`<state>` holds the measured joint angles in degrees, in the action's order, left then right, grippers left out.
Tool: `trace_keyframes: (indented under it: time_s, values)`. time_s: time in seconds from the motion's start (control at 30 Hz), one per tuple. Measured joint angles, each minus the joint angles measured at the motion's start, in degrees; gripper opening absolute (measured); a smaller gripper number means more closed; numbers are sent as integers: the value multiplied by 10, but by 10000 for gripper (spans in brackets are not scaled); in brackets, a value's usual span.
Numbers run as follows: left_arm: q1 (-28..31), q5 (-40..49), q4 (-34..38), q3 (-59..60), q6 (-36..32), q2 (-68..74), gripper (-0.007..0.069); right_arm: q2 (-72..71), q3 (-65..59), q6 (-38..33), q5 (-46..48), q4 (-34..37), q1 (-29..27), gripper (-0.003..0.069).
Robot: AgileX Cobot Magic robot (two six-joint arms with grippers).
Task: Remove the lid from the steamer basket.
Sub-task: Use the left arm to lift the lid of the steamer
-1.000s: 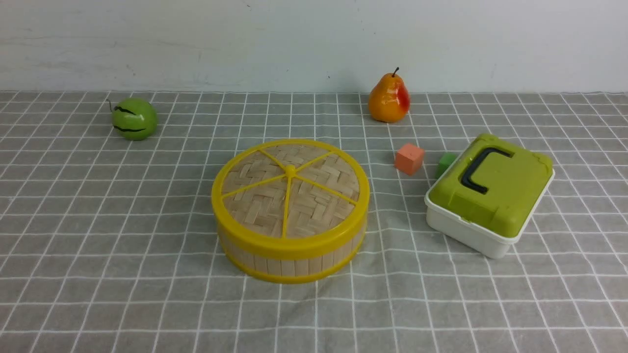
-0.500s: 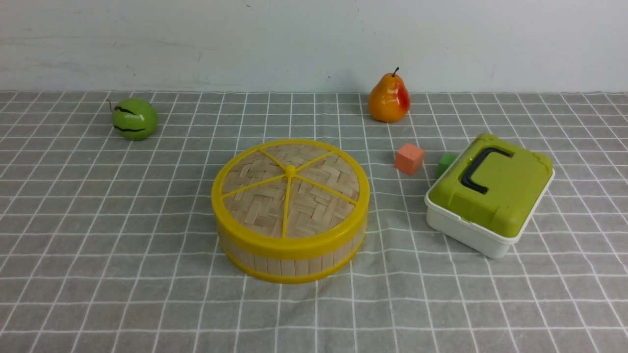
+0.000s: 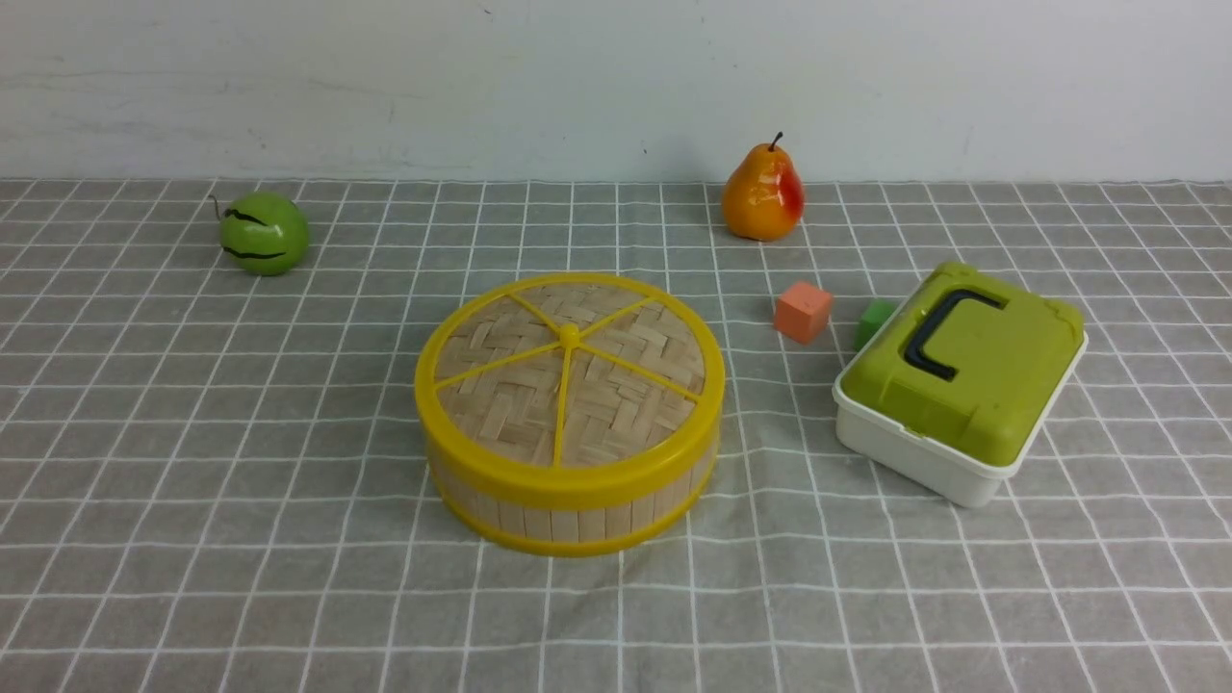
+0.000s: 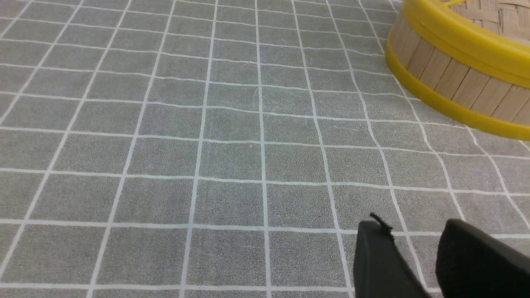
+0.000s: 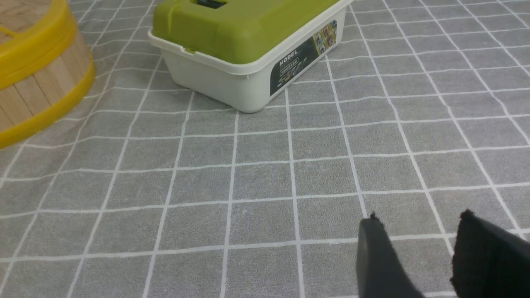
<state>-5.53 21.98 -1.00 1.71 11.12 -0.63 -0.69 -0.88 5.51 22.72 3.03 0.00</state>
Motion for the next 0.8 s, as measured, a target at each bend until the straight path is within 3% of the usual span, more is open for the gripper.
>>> trace_keyframes:
  time_s: [0.23, 0.4, 0.8]
  values:
    - [0, -11, 2, 0, 1, 0, 218, 0, 0, 0, 0, 0, 0, 241]
    - [0, -70, 17, 1, 5, 0, 222, 0, 0, 0, 0, 0, 0, 241]
    - [0, -643, 25, 1, 32, 0, 229, 0, 0, 0, 0, 0, 0, 241]
